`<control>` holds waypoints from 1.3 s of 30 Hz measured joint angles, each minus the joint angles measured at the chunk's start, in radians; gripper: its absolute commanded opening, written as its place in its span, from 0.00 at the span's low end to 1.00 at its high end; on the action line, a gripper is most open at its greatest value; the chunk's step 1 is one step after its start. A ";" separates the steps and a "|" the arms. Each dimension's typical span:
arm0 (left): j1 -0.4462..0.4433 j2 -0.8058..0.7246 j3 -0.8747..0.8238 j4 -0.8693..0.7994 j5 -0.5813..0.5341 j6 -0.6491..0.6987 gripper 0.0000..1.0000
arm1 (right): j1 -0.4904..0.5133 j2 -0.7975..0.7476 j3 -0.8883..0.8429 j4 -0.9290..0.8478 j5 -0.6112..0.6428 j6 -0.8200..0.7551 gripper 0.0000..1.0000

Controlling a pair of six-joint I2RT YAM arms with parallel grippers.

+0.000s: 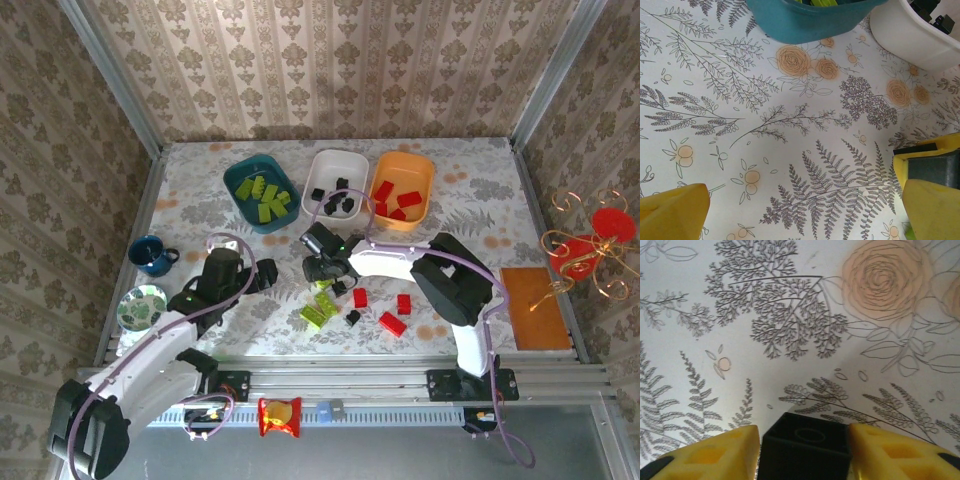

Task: Sort the legos into containers by color
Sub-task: Pick up the lego from the center of the table, then place the lego in the container.

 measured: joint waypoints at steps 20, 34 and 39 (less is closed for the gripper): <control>0.000 0.098 -0.016 0.082 0.053 -0.014 1.00 | -0.128 -0.108 0.106 -0.001 -0.004 -0.068 0.21; 0.000 0.122 -0.017 0.105 0.103 -0.037 1.00 | -0.306 0.168 0.594 -0.156 0.035 -0.074 0.67; -0.002 0.122 -0.017 0.105 0.106 -0.039 1.00 | -0.314 0.190 0.632 -0.219 0.042 -0.078 0.70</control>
